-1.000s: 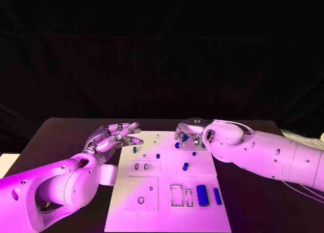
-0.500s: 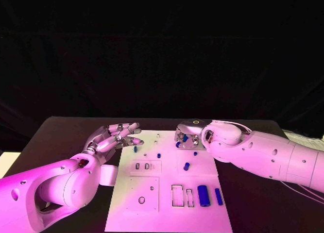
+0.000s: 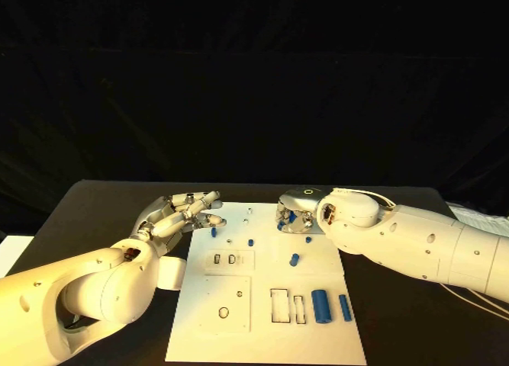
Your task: Assemble the parts on the task board
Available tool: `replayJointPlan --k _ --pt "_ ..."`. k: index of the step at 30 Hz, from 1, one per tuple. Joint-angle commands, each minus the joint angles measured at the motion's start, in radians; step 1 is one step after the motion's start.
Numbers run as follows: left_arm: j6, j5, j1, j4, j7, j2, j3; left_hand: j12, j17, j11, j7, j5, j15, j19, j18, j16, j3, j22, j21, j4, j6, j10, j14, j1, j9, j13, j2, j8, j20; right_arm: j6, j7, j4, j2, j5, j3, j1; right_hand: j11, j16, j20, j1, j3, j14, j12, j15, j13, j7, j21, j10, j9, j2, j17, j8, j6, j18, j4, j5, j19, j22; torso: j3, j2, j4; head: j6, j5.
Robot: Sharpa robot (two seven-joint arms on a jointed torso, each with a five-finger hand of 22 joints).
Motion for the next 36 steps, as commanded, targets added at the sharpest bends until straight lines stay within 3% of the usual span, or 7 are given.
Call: replayJointPlan --k 1,10,18,25,31,36 --pt "0.021 0.002 0.001 0.0 0.002 0.003 0.001 -0.005 0.001 0.002 0.004 -0.006 0.006 0.005 0.011 0.003 -0.006 -0.001 0.0 -0.002 -0.002 -0.007 -0.001 -0.004 -0.002 -0.001 -0.007 -0.004 0.002 0.027 -0.001 -0.006 0.004 -0.015 0.0 -0.001 -0.002 0.006 0.002 0.007 0.007 0.036 -0.002 0.0 0.001 -0.001 0.006 0.007 0.002 0.001 0.005 0.001 0.01 -0.014 0.002 -0.008 0.001 0.003 -0.0006 0.002 0.0003 -0.001 -0.002" --pt "0.021 0.002 0.001 -0.001 0.001 0.004 0.001 -0.005 0.001 0.002 0.004 -0.006 0.006 0.005 0.011 0.003 -0.006 -0.001 0.0 -0.002 -0.002 -0.007 -0.001 -0.004 -0.002 -0.001 -0.007 -0.004 0.002 0.014 0.001 -0.017 0.011 -0.014 -0.002 -0.001 -0.011 0.038 -0.004 0.011 0.029 0.039 0.0 -0.009 0.002 -0.007 0.036 0.035 0.007 0.016 0.042 0.004 0.033 -0.019 0.031 -0.012 0.011 0.045 -0.0012 0.004 0.0019 -0.002 -0.006" --pt "0.022 0.002 0.001 -0.003 -0.001 0.005 0.001 -0.006 0.002 0.002 0.004 -0.006 0.006 0.006 0.011 0.003 -0.006 -0.002 0.0 -0.003 -0.003 -0.007 -0.001 -0.004 -0.002 -0.001 -0.006 -0.005 0.002 -0.051 -0.004 -0.015 0.011 -0.007 -0.001 -0.001 -0.013 0.045 -0.006 0.017 0.042 0.038 -0.002 -0.011 0.002 -0.007 0.045 0.04 0.009 0.018 0.048 0.004 0.038 -0.021 0.038 -0.028 0.013 0.056 -0.0028 0.005 0.0032 0.0 -0.005" --pt "0.022 0.002 0.001 -0.006 0.0 0.007 0.001 -0.007 0.003 0.003 0.005 -0.005 0.007 0.006 0.011 0.003 -0.006 -0.002 0.0 -0.004 -0.004 -0.009 -0.002 -0.003 -0.001 -0.001 -0.006 -0.006 0.002 -0.16 -0.013 0.006 0.013 0.002 0.006 0.002 -0.012 0.051 -0.006 0.02 0.05 0.038 -0.004 -0.011 0.001 -0.005 0.05 0.037 0.009 0.016 0.054 0.001 0.037 -0.022 0.039 -0.033 0.015 0.064 -0.0032 0.006 0.0055 0.006 -0.002" --pt "0.024 0.002 0.002 -0.004 -0.001 0.009 0.001 -0.007 0.004 0.003 0.005 -0.005 0.007 0.005 0.011 0.002 -0.005 -0.002 0.0 -0.005 -0.004 -0.009 -0.003 -0.002 -0.001 -0.001 -0.005 -0.007 0.003 -0.211 -0.023 -0.011 0.037 -0.007 0.009 0.01 -0.01 0.055 -0.005 0.024 0.057 0.038 -0.004 -0.01 0.001 -0.003 0.054 0.035 0.009 0.016 0.059 0.0 0.035 -0.023 0.041 -0.034 0.016 0.07 -0.0047 0.011 0.0088 0.014 0.0" --pt "0.024 0.002 0.003 0.002 -0.001 0.006 0.001 -0.007 0.004 0.003 0.005 -0.005 0.007 0.005 0.011 0.002 -0.005 -0.002 -0.001 -0.005 -0.003 -0.009 -0.004 -0.002 -0.001 -0.001 -0.005 -0.007 0.003 -0.227 -0.024 -0.034 0.063 -0.011 0.01 0.016 -0.01 0.056 -0.005 0.024 0.057 0.038 -0.004 -0.01 0.001 -0.003 0.055 0.035 0.009 0.016 0.06 0.0 0.035 -0.023 0.041 -0.034 0.016 0.07 -0.0076 0.016 0.0163 0.011 -0.006"
